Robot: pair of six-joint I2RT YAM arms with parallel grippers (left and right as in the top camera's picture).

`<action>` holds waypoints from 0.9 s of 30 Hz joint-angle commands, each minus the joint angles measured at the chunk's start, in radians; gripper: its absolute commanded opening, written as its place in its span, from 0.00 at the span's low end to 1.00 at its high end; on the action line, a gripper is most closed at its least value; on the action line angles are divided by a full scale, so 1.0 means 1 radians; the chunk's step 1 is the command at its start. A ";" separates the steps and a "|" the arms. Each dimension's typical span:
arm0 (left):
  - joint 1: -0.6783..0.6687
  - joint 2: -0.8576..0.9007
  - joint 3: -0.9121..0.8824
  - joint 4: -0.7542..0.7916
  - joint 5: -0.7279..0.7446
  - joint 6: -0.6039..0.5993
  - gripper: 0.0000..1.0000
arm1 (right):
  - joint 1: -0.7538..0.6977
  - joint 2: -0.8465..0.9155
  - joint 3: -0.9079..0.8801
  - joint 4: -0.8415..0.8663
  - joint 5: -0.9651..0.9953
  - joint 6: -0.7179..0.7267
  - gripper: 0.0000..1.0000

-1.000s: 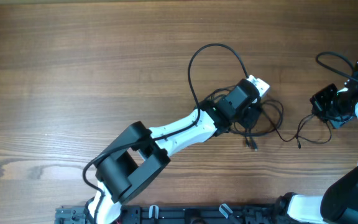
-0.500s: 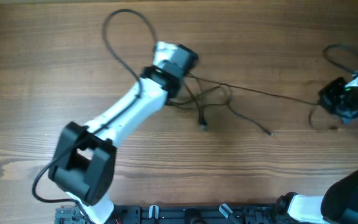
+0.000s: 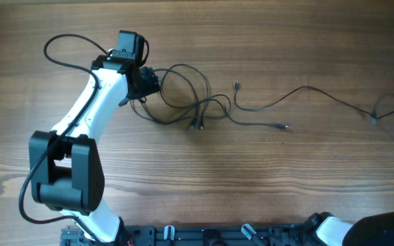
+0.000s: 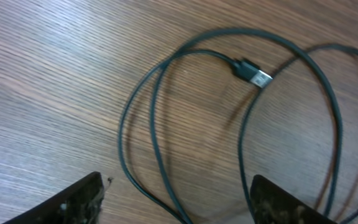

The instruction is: Untangle cables

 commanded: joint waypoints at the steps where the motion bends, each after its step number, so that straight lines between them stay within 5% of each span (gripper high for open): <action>1: -0.022 -0.003 -0.007 0.003 0.016 -0.002 0.86 | 0.033 -0.006 0.023 0.014 -0.085 -0.158 0.04; 4: -0.042 -0.003 -0.007 0.010 0.016 -0.003 0.94 | 0.178 -0.005 0.023 0.050 -0.251 -0.374 0.05; 10: -0.061 -0.003 -0.007 0.023 0.015 -0.002 1.00 | 0.681 0.129 0.013 0.195 0.136 -0.258 0.05; 18: -0.061 -0.003 -0.007 0.026 0.015 -0.002 1.00 | 0.905 0.421 0.013 0.266 0.256 -0.212 0.08; 20: -0.061 -0.003 -0.007 0.026 0.015 -0.002 1.00 | 0.933 0.450 0.013 0.312 0.246 -0.192 0.20; 21: -0.061 -0.003 -0.007 0.026 0.015 -0.002 1.00 | 0.953 0.457 0.013 0.338 0.240 -0.193 0.32; 22: -0.061 -0.003 -0.007 0.026 0.015 -0.002 1.00 | 0.973 0.463 0.013 0.360 0.241 -0.193 0.55; 25: -0.061 -0.003 -0.007 0.026 0.015 -0.002 1.00 | 1.018 0.502 0.013 0.415 0.298 -0.193 0.93; 27: -0.061 -0.003 -0.007 0.026 0.015 -0.002 1.00 | 1.040 0.549 0.013 0.447 0.332 -0.192 1.00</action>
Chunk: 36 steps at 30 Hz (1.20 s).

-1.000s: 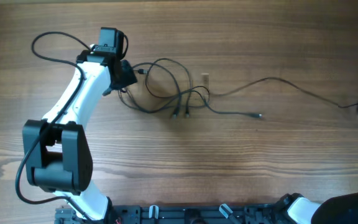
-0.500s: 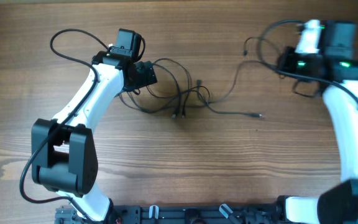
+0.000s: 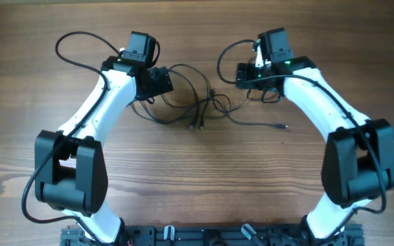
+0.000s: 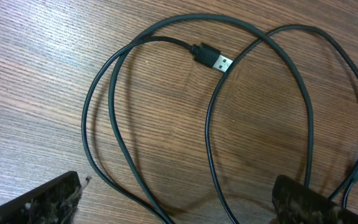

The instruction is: Untangle cables

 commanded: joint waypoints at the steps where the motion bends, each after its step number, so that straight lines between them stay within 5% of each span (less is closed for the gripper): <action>1: -0.002 -0.003 -0.006 0.002 0.008 -0.003 1.00 | 0.027 0.095 0.011 0.031 0.066 0.004 0.99; 5: -0.002 -0.003 -0.006 0.002 0.008 -0.003 1.00 | 0.033 0.184 0.011 0.070 0.144 0.116 0.91; 7: -0.002 -0.003 -0.006 0.002 0.009 -0.003 1.00 | 0.033 0.207 0.011 0.091 0.143 0.121 0.60; 8: -0.002 -0.003 -0.006 0.002 0.008 -0.003 1.00 | 0.033 0.207 0.011 0.089 0.145 0.123 0.25; 9: -0.002 -0.003 -0.006 0.002 0.009 -0.003 1.00 | 0.031 0.205 0.011 0.089 0.159 0.130 0.04; 14: -0.002 -0.003 -0.006 0.002 0.009 -0.003 1.00 | -0.114 0.069 0.068 0.013 0.346 0.121 0.04; 21: -0.002 -0.003 -0.006 0.002 0.009 -0.003 1.00 | -0.643 -0.070 0.102 0.127 0.394 -0.307 0.04; 24: -0.002 -0.003 -0.006 0.002 0.008 -0.003 1.00 | -0.853 -0.020 0.102 0.190 0.387 -0.338 0.04; 29: -0.002 -0.003 -0.006 0.002 0.008 -0.003 1.00 | -1.067 0.068 0.101 0.220 0.096 -0.331 0.09; 30: -0.002 -0.003 -0.006 0.002 0.008 -0.003 1.00 | -1.093 0.093 0.101 0.219 0.096 -0.302 0.22; 32: -0.002 -0.003 -0.006 0.002 0.008 -0.003 1.00 | -1.112 0.104 0.101 0.193 0.089 -0.198 0.97; 36: -0.002 -0.003 -0.006 0.002 0.008 -0.003 1.00 | -1.094 -0.038 0.102 0.153 -0.005 -0.129 1.00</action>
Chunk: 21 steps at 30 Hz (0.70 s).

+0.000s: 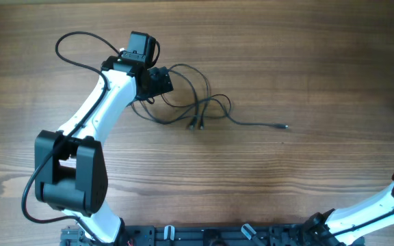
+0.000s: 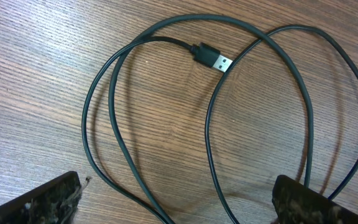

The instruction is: Untangle cables

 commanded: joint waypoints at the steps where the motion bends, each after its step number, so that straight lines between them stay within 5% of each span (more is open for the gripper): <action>1: -0.002 -0.003 -0.006 0.003 0.008 -0.002 1.00 | 0.022 -0.192 -0.002 -0.027 -0.024 0.155 1.00; 6: -0.002 -0.003 -0.006 0.003 0.008 -0.002 1.00 | 0.024 -0.598 -0.002 -0.311 0.102 0.439 1.00; 11: -0.002 -0.003 -0.006 0.003 0.008 -0.002 1.00 | 0.024 -0.825 -0.002 -0.643 -0.101 0.553 1.00; 14: -0.002 -0.003 -0.006 0.003 0.008 -0.002 1.00 | 0.024 -0.882 -0.004 -0.836 -0.258 0.486 1.00; 16: -0.002 -0.003 -0.006 0.003 0.008 -0.002 1.00 | 0.024 -0.917 -0.021 -0.975 -0.360 0.320 1.00; 21: -0.002 -0.003 -0.006 0.003 0.008 -0.002 1.00 | 0.024 -1.059 -0.054 -1.063 -0.505 0.135 0.95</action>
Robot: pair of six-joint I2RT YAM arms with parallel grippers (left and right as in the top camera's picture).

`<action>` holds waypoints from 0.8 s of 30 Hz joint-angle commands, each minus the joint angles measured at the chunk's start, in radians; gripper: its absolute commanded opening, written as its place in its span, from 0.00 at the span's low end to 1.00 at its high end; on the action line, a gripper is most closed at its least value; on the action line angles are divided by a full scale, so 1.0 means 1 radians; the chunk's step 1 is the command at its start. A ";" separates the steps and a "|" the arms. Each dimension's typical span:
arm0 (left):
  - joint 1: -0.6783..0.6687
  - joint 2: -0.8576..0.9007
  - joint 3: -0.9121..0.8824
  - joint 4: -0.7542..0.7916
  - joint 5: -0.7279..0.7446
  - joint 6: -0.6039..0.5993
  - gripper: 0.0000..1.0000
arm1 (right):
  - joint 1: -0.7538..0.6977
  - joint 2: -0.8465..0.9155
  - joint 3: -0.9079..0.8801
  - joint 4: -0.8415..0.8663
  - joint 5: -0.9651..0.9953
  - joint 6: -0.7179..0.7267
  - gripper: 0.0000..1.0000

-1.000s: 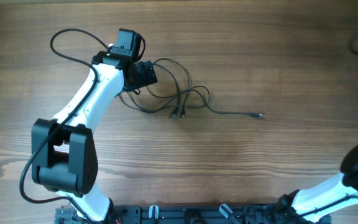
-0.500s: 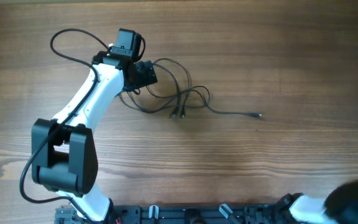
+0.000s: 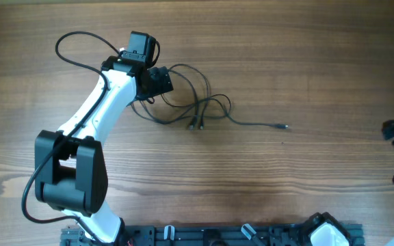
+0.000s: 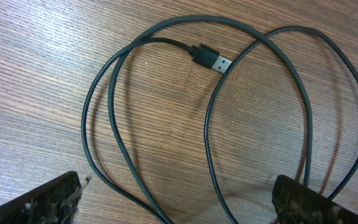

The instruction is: Untangle cables

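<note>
A tangle of thin dark cables [image 3: 187, 102] lies on the wooden table, and one strand runs right to a small plug [image 3: 284, 126]. My left gripper [image 3: 159, 82] hovers at the tangle's left side. In the left wrist view it [image 4: 176, 193] is open wide; its dark fingers [image 4: 48, 199] straddle several cable loops [image 4: 206, 137] without touching them. A USB plug [image 4: 215, 60] lies inside the loops. My right gripper is only a dark shape at the right edge, with a bit of dark cable looped beside it.
The left arm's own black lead [image 3: 74, 48] loops over the table at the back left. The arms' mounting rail [image 3: 217, 236] runs along the front edge. Bare wood [image 3: 320, 171] stretches between the tangle and the right edge.
The right arm's dark end now shows further in at the right edge. My left gripper and the tangle lie as before.
At first a second cable stretched from the tangle to the right edge, where my right gripper was. Then the right arm was beside the tangle with that cable bunched around it, and my left gripper stood wider. After that this cable was gone from mid-table and the right arm was back at the edge.
</note>
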 commanded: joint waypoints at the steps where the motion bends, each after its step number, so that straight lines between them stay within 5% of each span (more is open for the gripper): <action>1: -0.002 -0.003 -0.006 0.000 0.008 -0.002 1.00 | 0.000 -0.127 -0.019 0.005 -0.182 -0.118 0.95; 7: -0.002 -0.003 -0.006 0.000 0.008 -0.002 1.00 | 0.000 -0.275 -0.075 -0.001 -0.333 -0.149 0.96; 12: -0.002 -0.003 -0.006 0.001 0.008 -0.002 1.00 | 0.000 -0.317 -0.324 0.064 -0.553 -0.224 1.00; 24: -0.002 -0.003 -0.006 0.005 0.020 -0.002 1.00 | 0.001 -0.332 -0.644 0.415 -0.566 -0.151 1.00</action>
